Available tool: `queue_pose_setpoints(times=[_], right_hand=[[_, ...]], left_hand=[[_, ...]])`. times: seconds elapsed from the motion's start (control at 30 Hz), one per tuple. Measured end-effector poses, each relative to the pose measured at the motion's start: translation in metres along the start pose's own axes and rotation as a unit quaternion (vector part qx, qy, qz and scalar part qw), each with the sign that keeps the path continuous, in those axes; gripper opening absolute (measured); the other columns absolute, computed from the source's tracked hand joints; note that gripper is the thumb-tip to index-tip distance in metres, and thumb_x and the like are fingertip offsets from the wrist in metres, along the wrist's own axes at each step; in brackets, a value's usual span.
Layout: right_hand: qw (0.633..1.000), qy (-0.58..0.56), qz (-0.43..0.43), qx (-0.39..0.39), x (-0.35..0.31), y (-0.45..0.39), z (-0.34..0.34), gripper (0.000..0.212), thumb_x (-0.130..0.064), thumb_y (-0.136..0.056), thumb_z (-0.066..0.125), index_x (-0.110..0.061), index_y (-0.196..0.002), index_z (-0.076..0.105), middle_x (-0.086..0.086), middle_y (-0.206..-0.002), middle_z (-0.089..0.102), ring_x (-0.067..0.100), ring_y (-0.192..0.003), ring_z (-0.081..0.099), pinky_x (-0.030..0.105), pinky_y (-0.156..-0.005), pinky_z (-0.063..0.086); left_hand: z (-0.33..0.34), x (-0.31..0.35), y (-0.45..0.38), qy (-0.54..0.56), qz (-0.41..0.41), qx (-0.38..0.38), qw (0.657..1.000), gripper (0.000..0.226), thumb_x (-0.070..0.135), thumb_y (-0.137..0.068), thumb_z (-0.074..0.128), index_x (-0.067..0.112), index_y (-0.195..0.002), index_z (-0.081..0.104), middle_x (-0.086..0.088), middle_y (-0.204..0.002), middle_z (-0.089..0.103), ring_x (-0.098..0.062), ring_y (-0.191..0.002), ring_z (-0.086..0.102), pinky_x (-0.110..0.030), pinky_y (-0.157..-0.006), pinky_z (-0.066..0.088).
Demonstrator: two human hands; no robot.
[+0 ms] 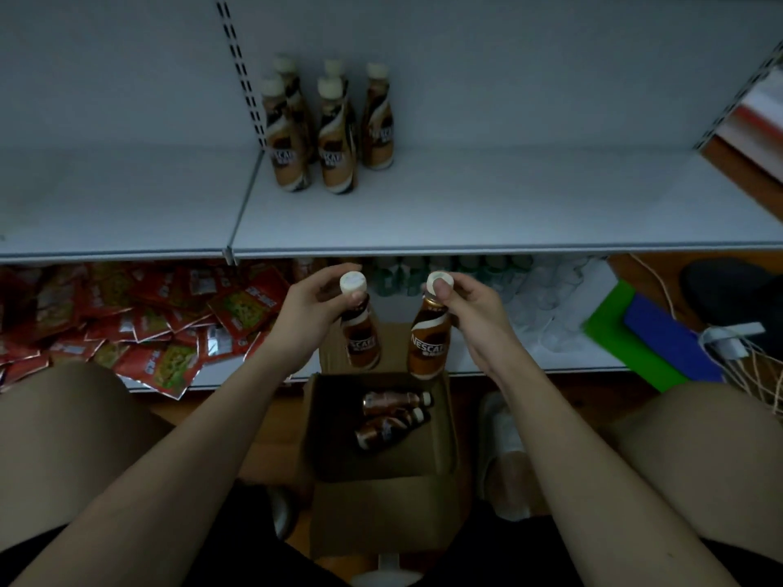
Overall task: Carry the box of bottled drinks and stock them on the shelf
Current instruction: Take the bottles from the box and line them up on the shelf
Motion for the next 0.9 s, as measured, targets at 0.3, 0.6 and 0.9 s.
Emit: queue_pose_setpoints(times=[0.3,0.6,0.9], right_hand=[[0.994,0.038,-0.097,-0.03,-0.09,-0.016,-0.003,0.041,-0.063,-0.064,0.072,-0.037,-0.096,0.071,-0.002,-0.107,0.075,0.013,-0.104,0.07,0.035,-0.089,0.054],[0.989,0.044,-0.139,0.014,-0.158,-0.065,-0.01,0.005,-0.037,-0.086,0.067,-0.037,-0.09,0.071,-0.014,-0.092,0.074,0.0,-0.088,0.069,0.027,-0.082,0.053],[0.987,0.065,-0.139,0.049,-0.179,-0.127,-0.007,0.017,-0.033,-0.091,0.064,-0.024,-0.105,0.068,-0.011,-0.098,0.069,0.0,-0.088,0.065,0.027,-0.081,0.055]], left_hand=[[0.007,0.085,-0.019,-0.071,0.107,-0.016,0.992,0.032,0.024,-0.09,0.065,0.028,-0.121,0.063,0.013,-0.108,0.068,0.006,-0.097,0.063,-0.008,-0.07,0.05],[0.006,0.154,-0.088,-0.203,0.174,-0.052,0.962,0.032,0.02,-0.093,0.061,0.022,-0.125,0.059,0.017,-0.101,0.063,0.023,-0.083,0.057,0.0,-0.067,0.044],[0.019,0.181,-0.154,-0.402,0.196,-0.077,0.891,0.033,0.018,-0.099,0.047,0.021,-0.132,0.051,0.004,-0.128,0.056,-0.005,-0.104,0.047,-0.008,-0.074,0.033]])
Point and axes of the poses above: each hand's wrist, its own y-axis away from the middle knuckle, its own z-axis out of the palm, x = y × z, the point moved 3 cm from there along -y, towards the middle knuckle
